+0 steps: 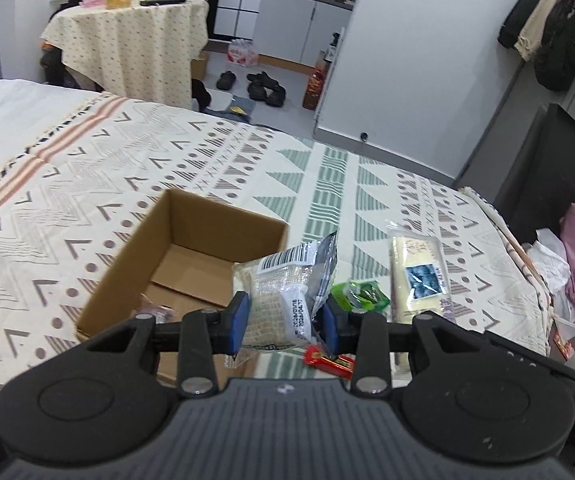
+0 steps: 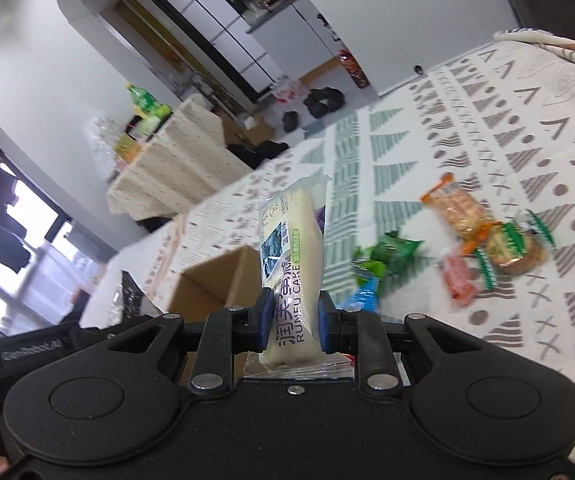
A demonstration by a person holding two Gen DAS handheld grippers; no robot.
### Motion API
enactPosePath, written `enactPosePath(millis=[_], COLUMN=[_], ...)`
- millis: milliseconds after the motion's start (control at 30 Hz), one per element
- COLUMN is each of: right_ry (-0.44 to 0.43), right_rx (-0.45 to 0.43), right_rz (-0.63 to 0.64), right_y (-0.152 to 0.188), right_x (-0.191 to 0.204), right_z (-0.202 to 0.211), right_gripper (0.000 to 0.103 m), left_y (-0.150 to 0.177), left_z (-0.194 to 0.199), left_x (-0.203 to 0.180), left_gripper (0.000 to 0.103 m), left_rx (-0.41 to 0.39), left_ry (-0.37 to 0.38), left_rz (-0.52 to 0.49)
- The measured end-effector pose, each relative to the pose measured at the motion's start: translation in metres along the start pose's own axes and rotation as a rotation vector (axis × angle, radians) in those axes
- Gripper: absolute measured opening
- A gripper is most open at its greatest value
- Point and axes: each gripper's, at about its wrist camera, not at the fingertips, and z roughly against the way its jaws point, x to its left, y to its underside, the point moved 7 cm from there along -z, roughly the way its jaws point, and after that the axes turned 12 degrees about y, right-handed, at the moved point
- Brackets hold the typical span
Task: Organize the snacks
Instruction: 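Carry both white packs over the box and open both tools to drop them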
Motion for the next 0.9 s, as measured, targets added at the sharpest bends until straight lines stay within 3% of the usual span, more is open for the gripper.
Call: enactPosePath(millis=[333, 900], right_ry=[-0.053, -0.064], right_rx=[-0.014, 0.055], right_rz=[0.01, 0.062], right_y=[0.005, 0.035], right_x=[0.034, 0.08], right_z=[-0.003, -0.032], right_gripper=[0.022, 0.022], left_y=[-0.011, -0.006], left_z=[0.017, -0.004], left_x=[0.03, 0.086], left_gripper=[0.037, 0.037], left_rx=[-0.029, 0.028], left_ry=[-0.015, 0.009], left_rz=[0.038, 0.148])
